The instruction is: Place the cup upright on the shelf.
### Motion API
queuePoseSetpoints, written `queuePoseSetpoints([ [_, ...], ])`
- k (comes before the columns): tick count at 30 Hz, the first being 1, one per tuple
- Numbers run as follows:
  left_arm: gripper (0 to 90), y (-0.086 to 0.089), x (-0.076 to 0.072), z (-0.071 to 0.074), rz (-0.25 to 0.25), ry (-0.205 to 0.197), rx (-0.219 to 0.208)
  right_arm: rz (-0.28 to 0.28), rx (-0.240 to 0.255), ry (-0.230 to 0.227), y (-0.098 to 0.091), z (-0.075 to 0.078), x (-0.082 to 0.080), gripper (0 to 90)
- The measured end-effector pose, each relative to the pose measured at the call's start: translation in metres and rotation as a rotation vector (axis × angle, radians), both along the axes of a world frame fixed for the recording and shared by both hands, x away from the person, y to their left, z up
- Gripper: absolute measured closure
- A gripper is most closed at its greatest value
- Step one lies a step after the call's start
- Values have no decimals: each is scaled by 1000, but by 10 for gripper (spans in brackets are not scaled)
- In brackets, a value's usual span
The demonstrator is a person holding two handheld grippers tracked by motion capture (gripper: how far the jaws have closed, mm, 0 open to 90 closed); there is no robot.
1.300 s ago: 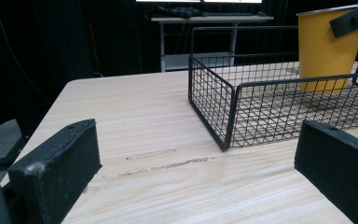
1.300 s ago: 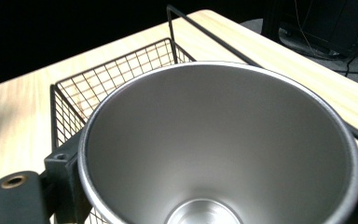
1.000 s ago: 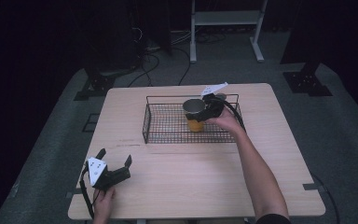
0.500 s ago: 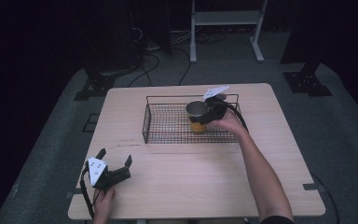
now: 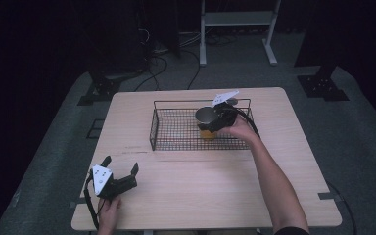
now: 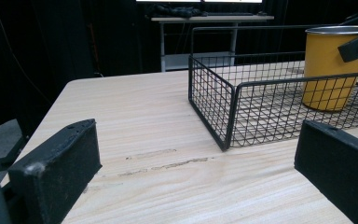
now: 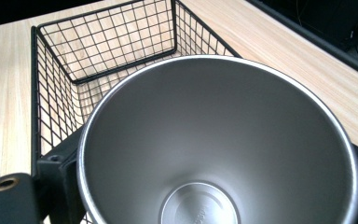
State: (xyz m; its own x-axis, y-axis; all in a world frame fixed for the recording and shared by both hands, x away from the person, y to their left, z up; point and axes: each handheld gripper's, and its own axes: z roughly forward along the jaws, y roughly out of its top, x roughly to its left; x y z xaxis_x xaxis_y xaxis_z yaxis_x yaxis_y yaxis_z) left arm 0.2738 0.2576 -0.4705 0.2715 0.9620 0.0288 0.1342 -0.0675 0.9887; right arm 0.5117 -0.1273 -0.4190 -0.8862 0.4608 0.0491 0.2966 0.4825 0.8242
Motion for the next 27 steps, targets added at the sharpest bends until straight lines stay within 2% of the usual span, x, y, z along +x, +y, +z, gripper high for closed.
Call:
queuePoseSetpoints([
  [18,0,0,0,0,0,1,2,-10,-3,-20,4,1,-2,13],
  [27,0,0,1,0,-1,2,0,-17,33,-30,4,2,-2,0],
])
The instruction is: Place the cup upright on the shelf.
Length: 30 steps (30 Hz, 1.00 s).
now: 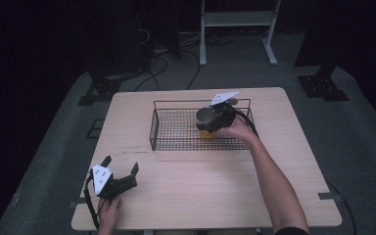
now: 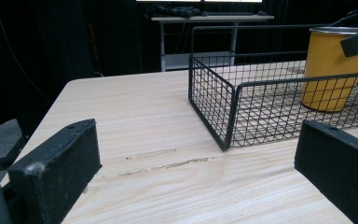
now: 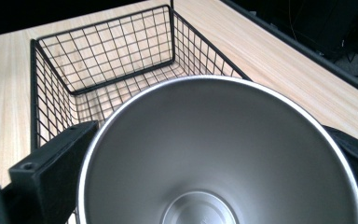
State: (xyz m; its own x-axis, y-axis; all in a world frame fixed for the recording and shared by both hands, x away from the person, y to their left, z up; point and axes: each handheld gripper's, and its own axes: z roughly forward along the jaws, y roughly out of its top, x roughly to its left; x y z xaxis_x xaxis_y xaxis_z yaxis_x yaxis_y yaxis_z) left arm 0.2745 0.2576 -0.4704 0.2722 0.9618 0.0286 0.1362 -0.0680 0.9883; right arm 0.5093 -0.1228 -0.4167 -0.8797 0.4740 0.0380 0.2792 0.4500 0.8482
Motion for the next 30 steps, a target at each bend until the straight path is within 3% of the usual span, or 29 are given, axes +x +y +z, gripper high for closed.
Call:
queuePoseSetpoints([
  [30,0,0,-1,0,1,0,1,-27,144,-43,-22,34,-11,0],
])
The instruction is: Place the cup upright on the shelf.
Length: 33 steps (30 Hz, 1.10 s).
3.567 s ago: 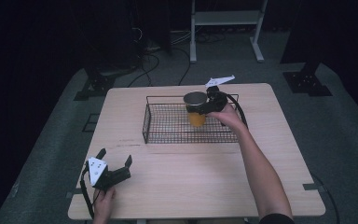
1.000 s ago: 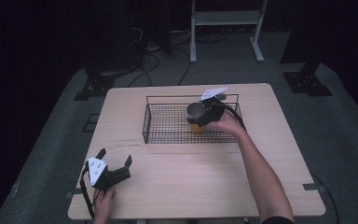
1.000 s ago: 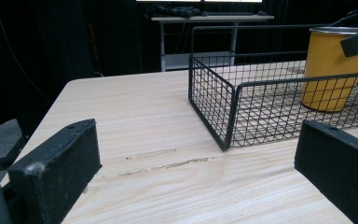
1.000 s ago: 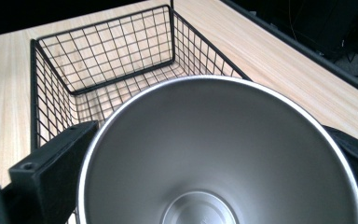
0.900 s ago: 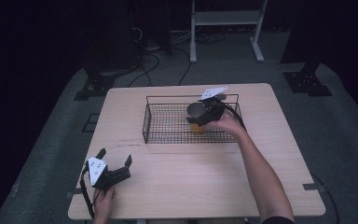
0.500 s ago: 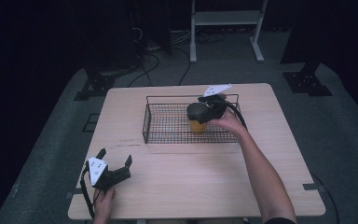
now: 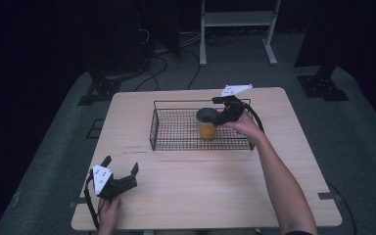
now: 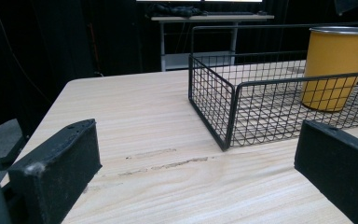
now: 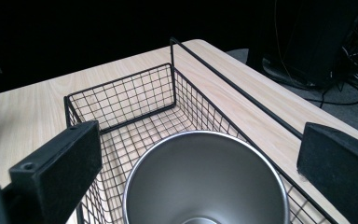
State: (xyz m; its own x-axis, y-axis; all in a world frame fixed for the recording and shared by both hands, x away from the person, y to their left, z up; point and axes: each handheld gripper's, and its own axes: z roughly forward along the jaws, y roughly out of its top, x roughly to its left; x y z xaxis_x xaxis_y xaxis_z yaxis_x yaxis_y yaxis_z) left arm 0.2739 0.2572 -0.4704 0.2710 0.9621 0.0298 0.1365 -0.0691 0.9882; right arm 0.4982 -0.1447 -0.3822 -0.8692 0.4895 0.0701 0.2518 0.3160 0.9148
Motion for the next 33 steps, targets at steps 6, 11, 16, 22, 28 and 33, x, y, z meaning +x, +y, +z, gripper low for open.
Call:
queuePoseSetpoints([
  [6,0,0,0,0,0,0,3,-3,9,-5,-6,7,-4,0],
  [11,0,0,0,0,0,-1,3,1,17,-6,-14,12,-8,0],
  [16,0,0,0,0,0,-1,2,8,16,-4,-18,15,-11,0],
  [22,0,0,0,0,0,-1,2,13,18,-9,-23,21,-17,0],
  [28,0,0,0,0,-1,-1,1,4,25,-16,-29,22,-22,0],
  [33,0,0,0,0,-1,-1,1,-2,26,-10,-36,20,-25,0],
])
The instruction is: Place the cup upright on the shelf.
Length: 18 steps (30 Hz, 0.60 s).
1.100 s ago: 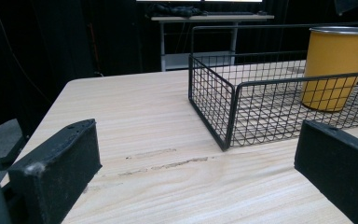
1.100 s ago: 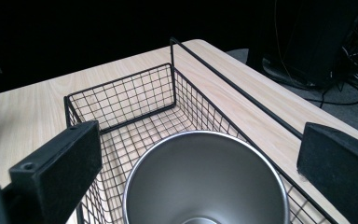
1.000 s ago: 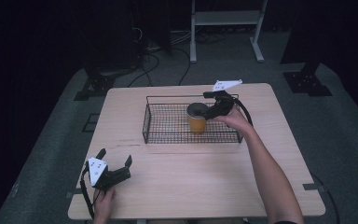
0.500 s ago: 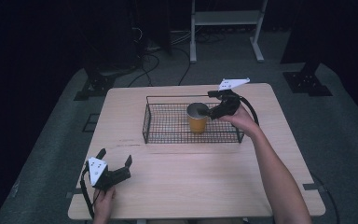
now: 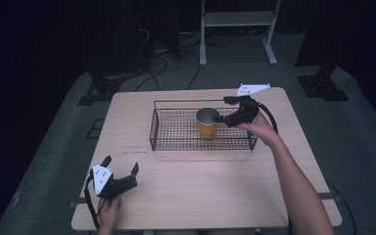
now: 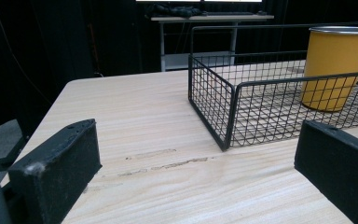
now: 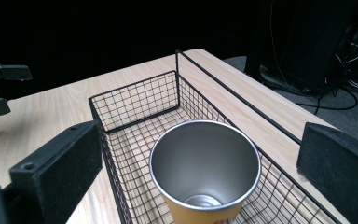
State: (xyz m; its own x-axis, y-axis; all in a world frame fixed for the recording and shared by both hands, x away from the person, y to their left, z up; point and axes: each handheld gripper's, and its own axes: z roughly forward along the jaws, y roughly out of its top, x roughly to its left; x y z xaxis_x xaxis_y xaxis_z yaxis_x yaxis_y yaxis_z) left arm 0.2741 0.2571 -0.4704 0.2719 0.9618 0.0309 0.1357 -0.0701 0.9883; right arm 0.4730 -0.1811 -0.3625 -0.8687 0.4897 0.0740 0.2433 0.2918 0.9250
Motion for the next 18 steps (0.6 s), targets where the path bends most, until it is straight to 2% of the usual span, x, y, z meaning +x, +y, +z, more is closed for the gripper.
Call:
queuePoseSetpoints([
  [5,0,0,0,0,0,0,-1,6,-9,13,-4,0,-3,0],
  [12,0,0,0,0,0,0,-1,7,1,-11,-11,7,-12,0],
  [18,0,0,0,0,0,0,-1,-5,5,-7,-22,4,-19,0],
])
